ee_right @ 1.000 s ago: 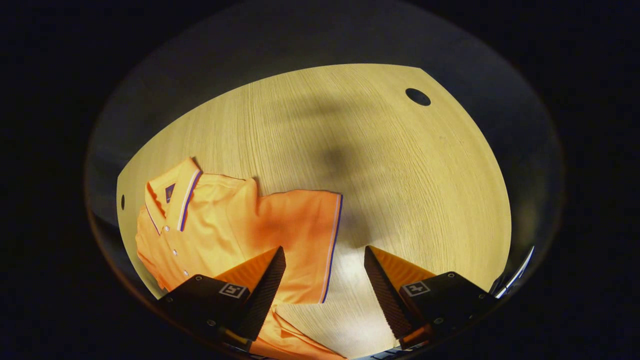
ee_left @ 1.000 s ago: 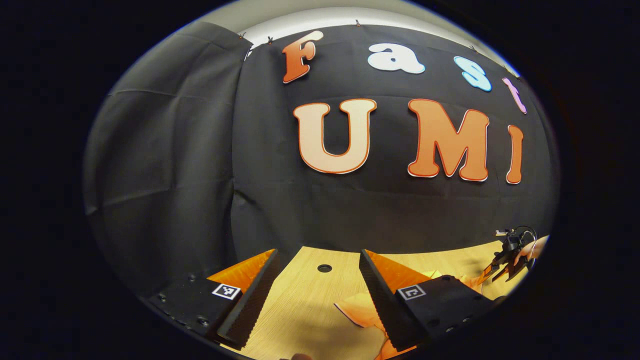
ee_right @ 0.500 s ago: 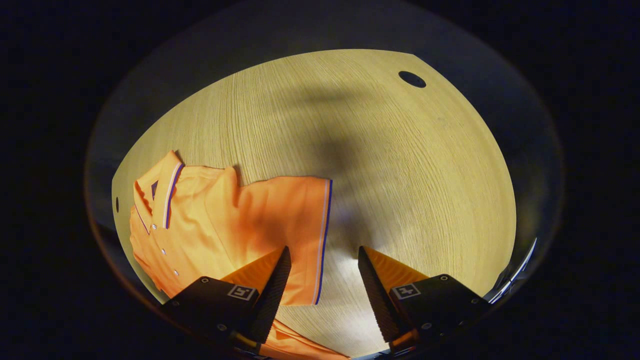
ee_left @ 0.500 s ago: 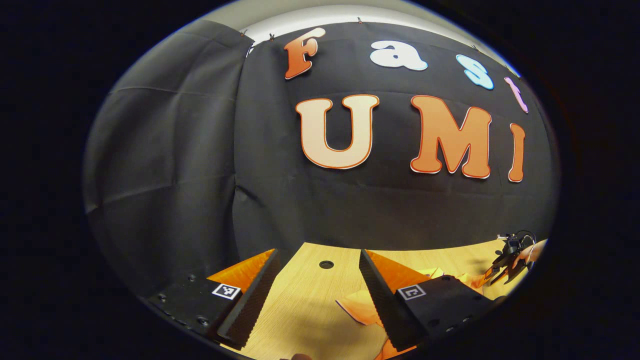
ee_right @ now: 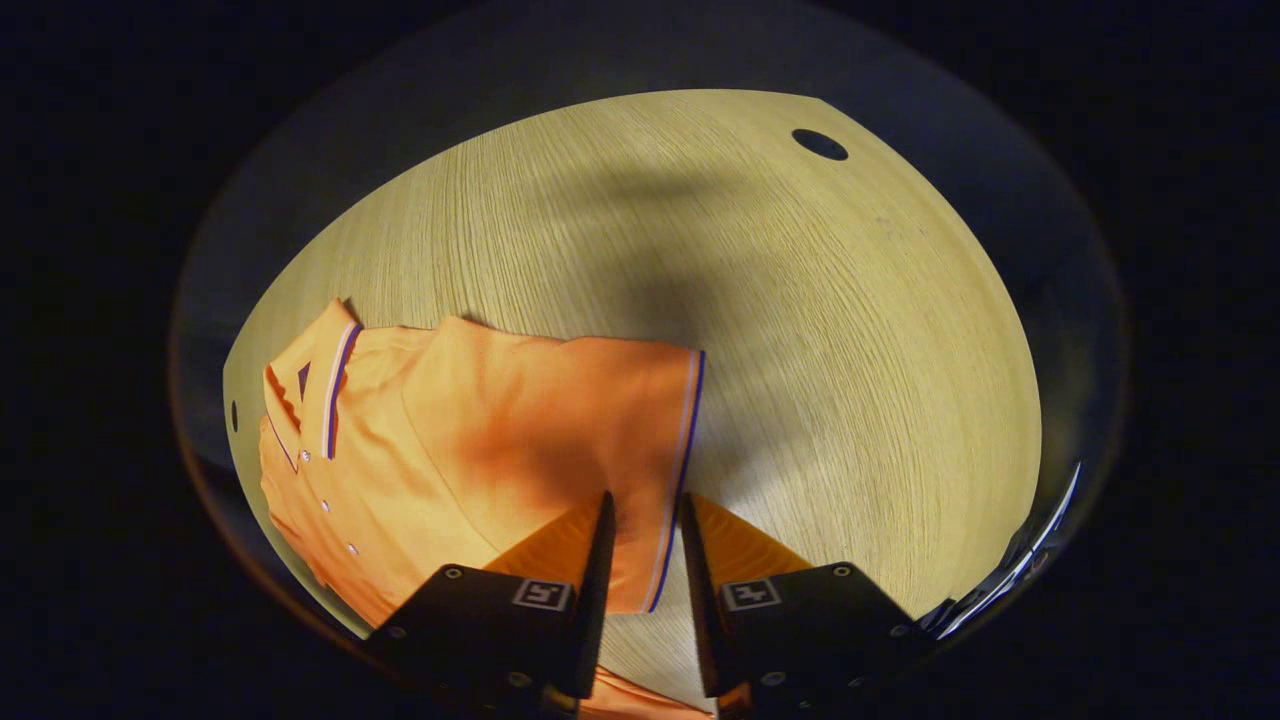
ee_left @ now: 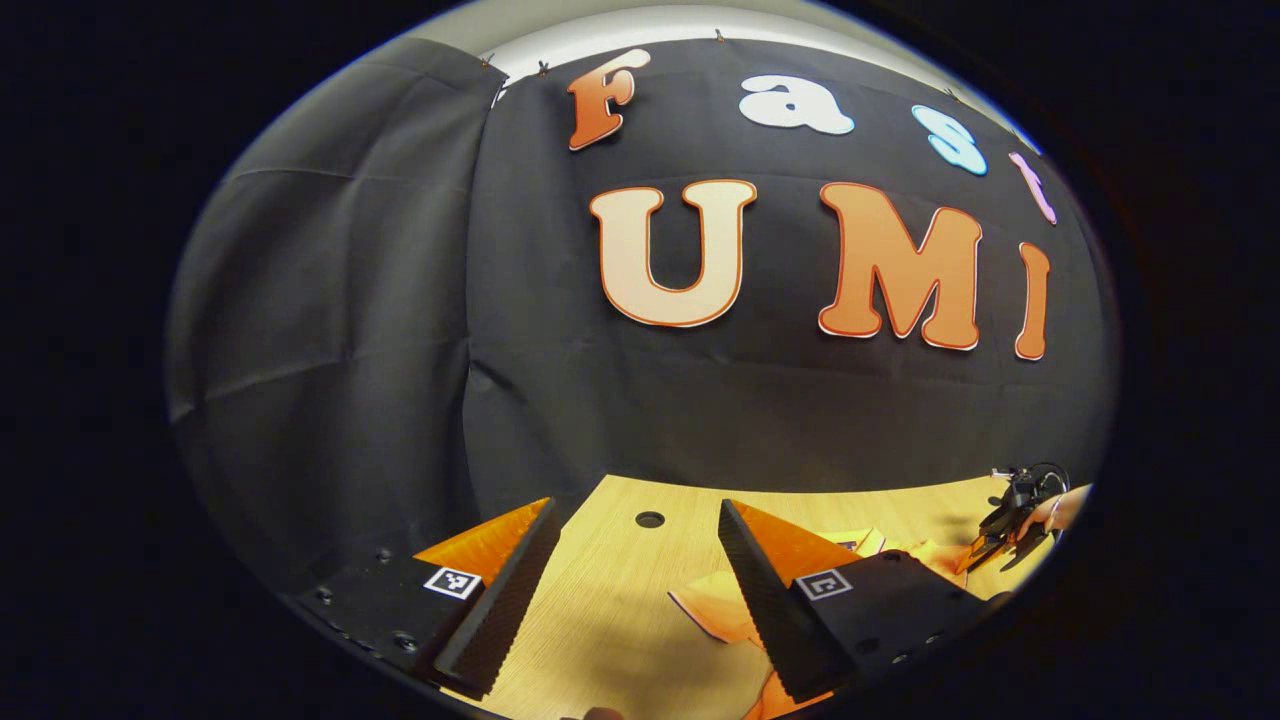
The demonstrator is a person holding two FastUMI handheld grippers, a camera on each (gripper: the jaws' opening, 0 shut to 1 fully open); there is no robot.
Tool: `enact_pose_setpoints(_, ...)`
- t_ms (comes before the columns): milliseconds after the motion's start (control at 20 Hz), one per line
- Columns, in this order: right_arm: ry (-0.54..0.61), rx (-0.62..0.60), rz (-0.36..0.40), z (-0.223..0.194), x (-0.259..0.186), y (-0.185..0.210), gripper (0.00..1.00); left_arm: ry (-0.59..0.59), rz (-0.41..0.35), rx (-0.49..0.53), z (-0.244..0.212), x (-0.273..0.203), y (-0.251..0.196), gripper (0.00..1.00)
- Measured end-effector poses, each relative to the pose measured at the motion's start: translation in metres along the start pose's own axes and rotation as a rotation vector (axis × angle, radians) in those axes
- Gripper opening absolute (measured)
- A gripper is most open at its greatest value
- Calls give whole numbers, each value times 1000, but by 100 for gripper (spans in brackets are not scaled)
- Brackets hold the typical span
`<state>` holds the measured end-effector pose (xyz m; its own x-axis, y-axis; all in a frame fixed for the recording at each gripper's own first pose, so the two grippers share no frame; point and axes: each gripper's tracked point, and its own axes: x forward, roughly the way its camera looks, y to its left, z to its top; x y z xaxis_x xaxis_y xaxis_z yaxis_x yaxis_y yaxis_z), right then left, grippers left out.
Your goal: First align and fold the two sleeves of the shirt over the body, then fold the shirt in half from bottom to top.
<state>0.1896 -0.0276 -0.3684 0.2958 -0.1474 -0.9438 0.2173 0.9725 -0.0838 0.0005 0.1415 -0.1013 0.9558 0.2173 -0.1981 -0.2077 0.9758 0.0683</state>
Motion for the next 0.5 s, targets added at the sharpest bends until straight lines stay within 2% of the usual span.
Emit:
enact_pose_setpoints(150,-2,2,16,1,-3,-2,8,1,3,6,-2,-3,3,98)
enact_pose_setpoints(300,-39,7,28,4,-7,2,7,3,7,11,-2,-6,8,98)
enact_pose_setpoints(350,-47,-1,26,4,-10,3,1,0,10,12,-2,-6,10,98)
enact_pose_setpoints(500,-81,-11,35,6,-24,10,1,-13,10,10,5,-9,15,98)
